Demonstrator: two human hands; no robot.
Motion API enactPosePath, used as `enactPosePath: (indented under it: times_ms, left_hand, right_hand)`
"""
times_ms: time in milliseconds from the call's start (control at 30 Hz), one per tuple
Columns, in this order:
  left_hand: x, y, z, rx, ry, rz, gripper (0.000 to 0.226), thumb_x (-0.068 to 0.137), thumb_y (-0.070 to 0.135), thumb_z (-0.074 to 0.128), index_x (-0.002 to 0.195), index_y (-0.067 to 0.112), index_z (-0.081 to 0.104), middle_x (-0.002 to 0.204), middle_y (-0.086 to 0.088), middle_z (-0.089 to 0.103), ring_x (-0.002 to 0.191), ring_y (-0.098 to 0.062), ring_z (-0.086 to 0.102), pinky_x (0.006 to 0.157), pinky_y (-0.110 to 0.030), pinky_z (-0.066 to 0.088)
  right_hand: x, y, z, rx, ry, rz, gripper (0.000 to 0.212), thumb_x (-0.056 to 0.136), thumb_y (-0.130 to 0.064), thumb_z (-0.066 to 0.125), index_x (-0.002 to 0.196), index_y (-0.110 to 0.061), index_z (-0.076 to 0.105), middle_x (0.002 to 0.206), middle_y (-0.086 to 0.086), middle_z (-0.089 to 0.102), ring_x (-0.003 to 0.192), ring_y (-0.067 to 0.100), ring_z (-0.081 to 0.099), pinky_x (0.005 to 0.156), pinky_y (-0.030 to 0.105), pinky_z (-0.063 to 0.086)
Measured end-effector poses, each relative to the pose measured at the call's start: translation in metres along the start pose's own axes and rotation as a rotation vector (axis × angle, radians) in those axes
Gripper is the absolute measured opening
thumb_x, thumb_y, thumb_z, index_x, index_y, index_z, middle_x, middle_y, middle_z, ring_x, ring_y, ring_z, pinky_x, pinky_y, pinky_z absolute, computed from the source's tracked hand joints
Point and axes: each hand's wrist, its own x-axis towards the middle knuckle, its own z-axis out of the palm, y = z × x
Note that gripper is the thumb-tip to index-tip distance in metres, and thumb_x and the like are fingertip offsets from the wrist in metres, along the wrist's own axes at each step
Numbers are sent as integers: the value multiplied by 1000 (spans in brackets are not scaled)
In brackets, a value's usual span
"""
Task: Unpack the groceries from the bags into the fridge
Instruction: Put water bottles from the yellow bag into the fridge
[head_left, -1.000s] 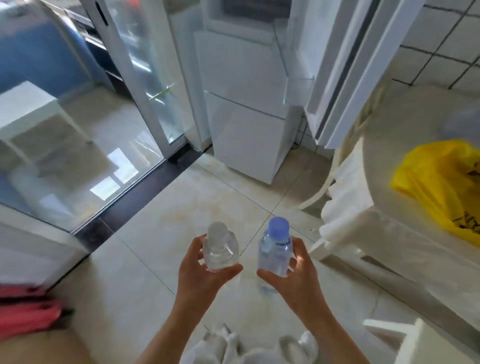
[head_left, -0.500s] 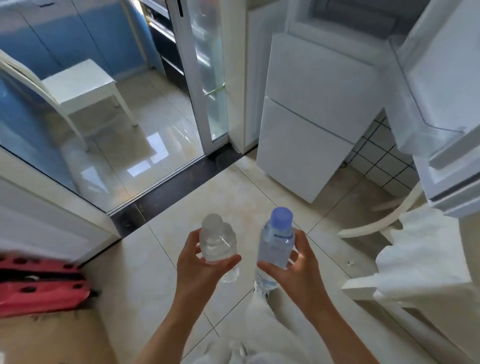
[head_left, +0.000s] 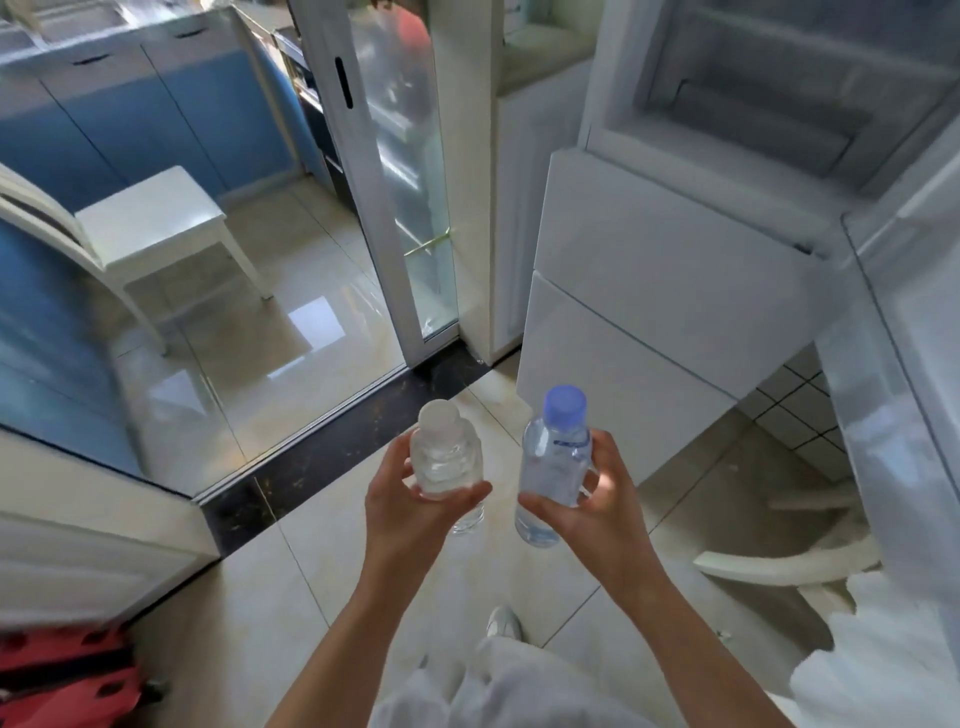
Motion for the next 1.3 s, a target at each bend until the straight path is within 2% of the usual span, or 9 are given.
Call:
enactPosePath:
  times_ms: [200,367,500,633,700,833,933,1067,1300]
  left_hand:
    - [85,26,47,-43,-79,9,69,51,13,94,112,24,62,100,4,69,96,-19,66,75,-28,56]
    - [156,54,87,-39,-159,25,67,50,15,94,109,24,62,96,5,71,92,-18,68,71,-24,56]
    - [219,82,122,-31,-250,80,66,51,14,94,109,23,63,94,7,71,88,-14,68,69,-20,54]
    - [289,112,157,-64,-344,116,75,49,15,94,113,32,60,100,8,68,92,-13,68,74,-28,57]
    - [323,131,176,-85,-398,151,77,50,10,94,112,35,57,104,6,67,91,-10,68,69,-23,55]
    - [382,171,210,-108,-510,221,74,51,6,93,102,39,52,104,10,65,92,-4,65,64,-14,52]
    - [416,199,231,-124,-578,270,73,50,11,94,102,39,51,103,10,67,90,-6,67,66,-18,54]
    - [443,234,260,-183,-649,357,71,52,5,92,102,35,52,98,11,69,92,-6,66,71,-20,55]
    - [470,297,312,-307,-687,502,69,49,15,91,101,39,52,104,4,66,96,-13,66,75,-26,56]
  right_hand:
    - [83,-10,-23,26,87,16,65,61,-20,88,112,-32,49,94,-13,64,85,6,65,70,24,55]
    - [149,-23,-41,48,188,31,65,54,-33,85,109,-36,50,94,-13,66,87,8,66,77,33,56]
    - [205,-38,-59,42,265,40,66,58,-21,88,111,-35,51,96,-15,66,87,5,65,78,31,56]
    - [265,-57,-76,73,364,33,71,57,-20,90,117,-31,52,102,-14,67,94,4,65,80,24,53]
    - [296,-70,-86,109,420,28,71,58,-17,90,117,-30,53,107,-15,66,98,2,64,81,22,52]
    - [351,-98,-106,136,515,-4,72,60,-15,88,120,-29,52,107,-21,64,97,-12,59,73,5,46]
    - [382,-116,-121,109,576,-26,70,61,-18,88,121,-29,52,107,-18,66,99,-6,61,75,10,48]
    - [410,-136,-143,148,675,-60,67,60,-12,88,116,-25,54,104,-17,67,98,0,64,80,20,51]
    - [439,-174,-191,151,804,-158,55,65,-1,83,105,-27,56,88,-25,69,81,-5,66,64,8,48]
